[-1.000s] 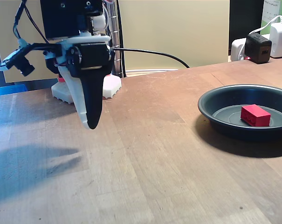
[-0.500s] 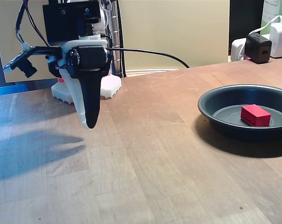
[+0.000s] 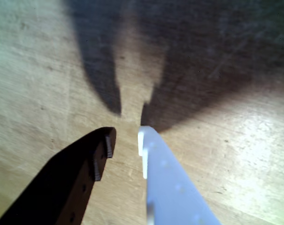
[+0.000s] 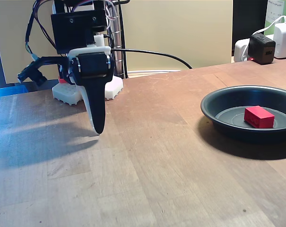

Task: Grasp a lego block and put it in the bin.

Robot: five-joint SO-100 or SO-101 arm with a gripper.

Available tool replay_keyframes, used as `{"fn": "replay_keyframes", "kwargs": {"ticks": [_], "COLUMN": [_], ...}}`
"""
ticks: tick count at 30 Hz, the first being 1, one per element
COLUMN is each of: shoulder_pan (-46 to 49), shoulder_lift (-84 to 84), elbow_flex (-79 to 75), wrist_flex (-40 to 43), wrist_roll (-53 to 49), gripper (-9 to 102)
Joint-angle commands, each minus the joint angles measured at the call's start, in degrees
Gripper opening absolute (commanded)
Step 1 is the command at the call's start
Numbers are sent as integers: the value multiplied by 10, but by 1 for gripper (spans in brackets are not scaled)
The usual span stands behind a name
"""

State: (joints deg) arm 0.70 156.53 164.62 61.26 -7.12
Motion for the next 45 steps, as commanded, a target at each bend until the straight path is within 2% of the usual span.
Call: {"fn": "replay_keyframes", "kwargs": {"ticks": [1,7,27,33,45], "shoulder_pan": [-5,-5,4,-5,-6], "shoulder_lift": [15,59,76,76,77], "elbow_flex": [25,90,127,139,159], "wrist_flex": [-20,-72,-70,-72,-73], "wrist_roll": [3,-4,4,77,75], "gripper": [0,0,0,0,0]}}
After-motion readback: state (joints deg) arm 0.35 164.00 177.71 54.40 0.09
